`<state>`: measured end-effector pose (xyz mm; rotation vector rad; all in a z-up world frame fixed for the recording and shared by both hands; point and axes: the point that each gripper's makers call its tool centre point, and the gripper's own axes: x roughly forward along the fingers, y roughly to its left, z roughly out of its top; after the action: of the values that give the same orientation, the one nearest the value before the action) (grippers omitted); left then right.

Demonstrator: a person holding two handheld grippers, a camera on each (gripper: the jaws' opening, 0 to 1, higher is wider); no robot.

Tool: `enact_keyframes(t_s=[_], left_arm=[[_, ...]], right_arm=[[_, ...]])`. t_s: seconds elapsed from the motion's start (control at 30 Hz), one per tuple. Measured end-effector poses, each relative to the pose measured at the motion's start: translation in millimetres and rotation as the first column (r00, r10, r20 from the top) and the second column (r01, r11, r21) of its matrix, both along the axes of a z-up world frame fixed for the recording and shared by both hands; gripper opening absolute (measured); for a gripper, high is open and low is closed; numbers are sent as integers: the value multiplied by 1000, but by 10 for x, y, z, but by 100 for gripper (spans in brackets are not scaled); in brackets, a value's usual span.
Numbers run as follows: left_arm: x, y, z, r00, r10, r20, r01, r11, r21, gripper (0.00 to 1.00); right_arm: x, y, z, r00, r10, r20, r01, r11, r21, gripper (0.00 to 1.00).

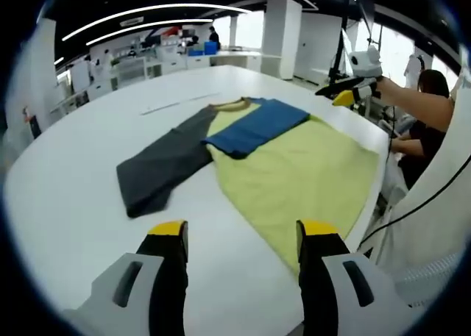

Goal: Fold the garment on the visible template until the final outline fits inside the template.

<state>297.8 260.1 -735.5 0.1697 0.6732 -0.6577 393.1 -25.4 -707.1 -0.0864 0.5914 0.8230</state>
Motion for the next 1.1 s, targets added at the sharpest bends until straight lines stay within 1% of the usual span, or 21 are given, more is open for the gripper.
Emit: enact_keyframes(t_s=[0.27,0.6,0.7,0.9,0.97,1.1], left_arm=[[107,101,-3,999,35,2,-35,999,6,56],[179,153,-76,999,45,-8,-44,998,32,56],[197,166,-83,999,49,-8,-49,998,35,56],[253,214,-101,998,60,-6,-59,997,45,56],[309,275,-101,997,77,8,-78,995,57,56],[355,332,-119,995,97,6,-97,994,57,56]], right_arm=[[-159,-40,-3,1000,10,4,-10,1000,-6,78],[-337,-186,-39,1000,-2,-3,2,1000,-13,78],[-386,-223,-70,1000,-4,-15,4,1000,-15,77],[-443,-275,-48,1000,-15,-14,15,1000,-10,78],[-459,-283,-38,1000,-16,-14,16,1000,-7,78],[-493,-307,-38,1000,-17,-13,17,1000,-8,78]])
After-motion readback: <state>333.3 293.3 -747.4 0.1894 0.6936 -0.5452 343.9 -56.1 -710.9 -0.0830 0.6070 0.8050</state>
